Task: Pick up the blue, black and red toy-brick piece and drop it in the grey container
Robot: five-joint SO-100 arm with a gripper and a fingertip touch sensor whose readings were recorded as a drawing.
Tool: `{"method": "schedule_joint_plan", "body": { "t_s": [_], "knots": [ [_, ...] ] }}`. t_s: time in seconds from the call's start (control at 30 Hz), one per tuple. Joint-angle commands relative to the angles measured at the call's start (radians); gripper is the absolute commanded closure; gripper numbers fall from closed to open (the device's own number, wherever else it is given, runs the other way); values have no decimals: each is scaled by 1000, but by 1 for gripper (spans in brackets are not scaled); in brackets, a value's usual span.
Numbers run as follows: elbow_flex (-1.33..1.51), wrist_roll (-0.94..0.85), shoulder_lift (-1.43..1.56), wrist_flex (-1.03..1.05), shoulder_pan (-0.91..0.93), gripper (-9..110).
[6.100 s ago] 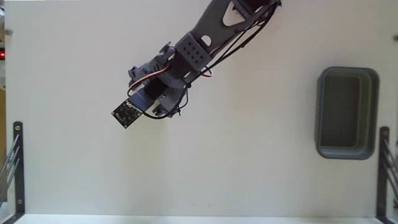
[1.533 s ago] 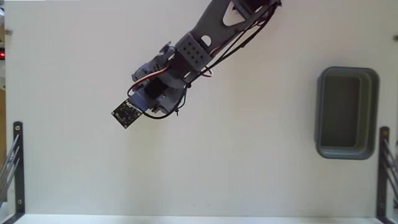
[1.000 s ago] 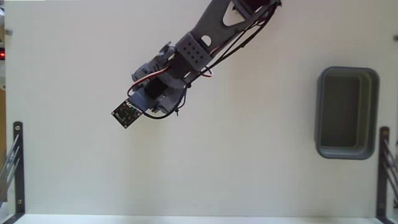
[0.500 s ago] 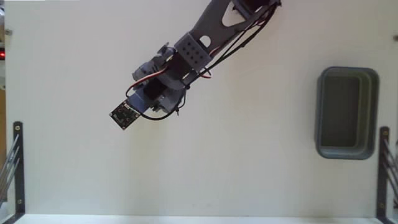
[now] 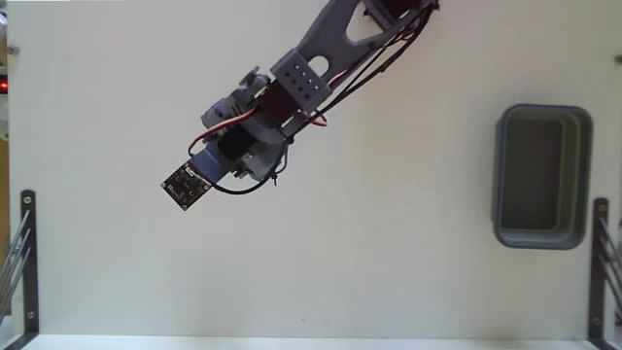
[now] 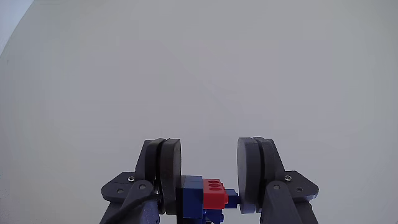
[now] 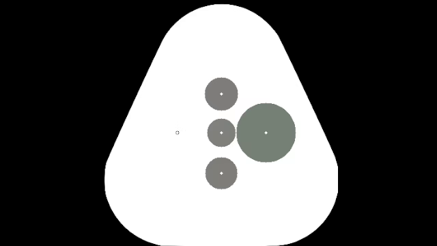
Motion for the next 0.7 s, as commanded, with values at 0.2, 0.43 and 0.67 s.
{"method": "schedule_joint_plan", "body": {
  "t_s": [0.2,0.43,0.67],
  "knots": [
    [-221,5,15,155,22,53],
    [-377,5,-26,270,22,53],
    [-525,5,-72,372,22,53]
  ]
}}
